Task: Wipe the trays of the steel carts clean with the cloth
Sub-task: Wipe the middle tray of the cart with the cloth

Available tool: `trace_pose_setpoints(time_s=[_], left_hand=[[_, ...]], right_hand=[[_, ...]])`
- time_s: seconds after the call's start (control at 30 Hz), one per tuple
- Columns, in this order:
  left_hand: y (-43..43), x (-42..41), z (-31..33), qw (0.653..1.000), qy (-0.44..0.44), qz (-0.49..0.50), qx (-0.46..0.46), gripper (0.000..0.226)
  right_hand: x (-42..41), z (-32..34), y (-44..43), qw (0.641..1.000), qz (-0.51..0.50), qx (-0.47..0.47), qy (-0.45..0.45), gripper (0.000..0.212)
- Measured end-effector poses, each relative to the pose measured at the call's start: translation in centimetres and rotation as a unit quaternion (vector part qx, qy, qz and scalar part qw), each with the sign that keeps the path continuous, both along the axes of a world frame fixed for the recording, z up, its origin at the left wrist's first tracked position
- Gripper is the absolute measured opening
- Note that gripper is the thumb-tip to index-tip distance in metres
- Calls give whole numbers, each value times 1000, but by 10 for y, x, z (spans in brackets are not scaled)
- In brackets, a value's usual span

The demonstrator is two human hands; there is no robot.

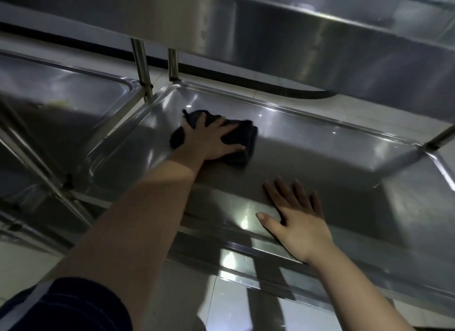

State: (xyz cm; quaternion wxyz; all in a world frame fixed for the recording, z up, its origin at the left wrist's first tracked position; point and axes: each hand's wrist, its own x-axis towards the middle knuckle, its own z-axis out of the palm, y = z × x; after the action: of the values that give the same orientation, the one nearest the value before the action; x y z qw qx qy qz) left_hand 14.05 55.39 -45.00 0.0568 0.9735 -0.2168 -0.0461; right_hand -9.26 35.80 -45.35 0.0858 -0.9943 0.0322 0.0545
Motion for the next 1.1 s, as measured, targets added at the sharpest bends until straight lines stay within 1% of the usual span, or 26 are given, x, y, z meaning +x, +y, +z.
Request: trace_pose_setpoints(time_s=[0.13, 0.23, 0.33, 0.4, 0.5, 0.6, 0.67, 0.73, 0.8, 0.93, 1.03, 1.1], left_hand=[[42, 25, -2, 997, 3, 78, -18, 87], [36, 29, 2, 996, 20, 89, -18, 89], [19, 29, 6, 995, 22, 94, 7, 90], [2, 26, 8, 997, 21, 77, 20, 88], [-35, 12, 6, 1000, 22, 14, 16, 85], [-64, 0, 2, 998, 17, -46, 27, 85], [-68, 2, 0, 997, 18, -70, 31, 85], [-60, 11, 0, 996, 23, -80, 24, 84], [-46, 24, 1, 997, 25, -66, 10, 82], [-27, 49, 7, 1000, 15, 4, 4, 83], [-37, 52, 11, 998, 33, 56, 10, 88], [-58, 43, 12, 998, 39, 50, 18, 89]], right_hand=[[1, 0, 3, 1000, -3, -4, 3, 75], [4, -1, 4, 1000, -4, -13, 4, 74], [6, 2, 5, 1000, -3, -10, 6, 74], [6, 3, 6, 1000, 0, -7, 11, 75], [8, 5, 7, 1000, 7, -1, 14, 73], [9, 7, 7, 999, 45, 20, 5, 67], [8, 7, 6, 997, 72, 40, -1, 62], [8, 6, 4, 996, 78, 41, 1, 60], [10, 3, 3, 997, 77, 33, 2, 60], [14, 0, 3, 997, 79, 26, -1, 60], [17, -2, 4, 997, 77, 21, -2, 60], [18, -3, 4, 997, 76, 18, 0, 60]])
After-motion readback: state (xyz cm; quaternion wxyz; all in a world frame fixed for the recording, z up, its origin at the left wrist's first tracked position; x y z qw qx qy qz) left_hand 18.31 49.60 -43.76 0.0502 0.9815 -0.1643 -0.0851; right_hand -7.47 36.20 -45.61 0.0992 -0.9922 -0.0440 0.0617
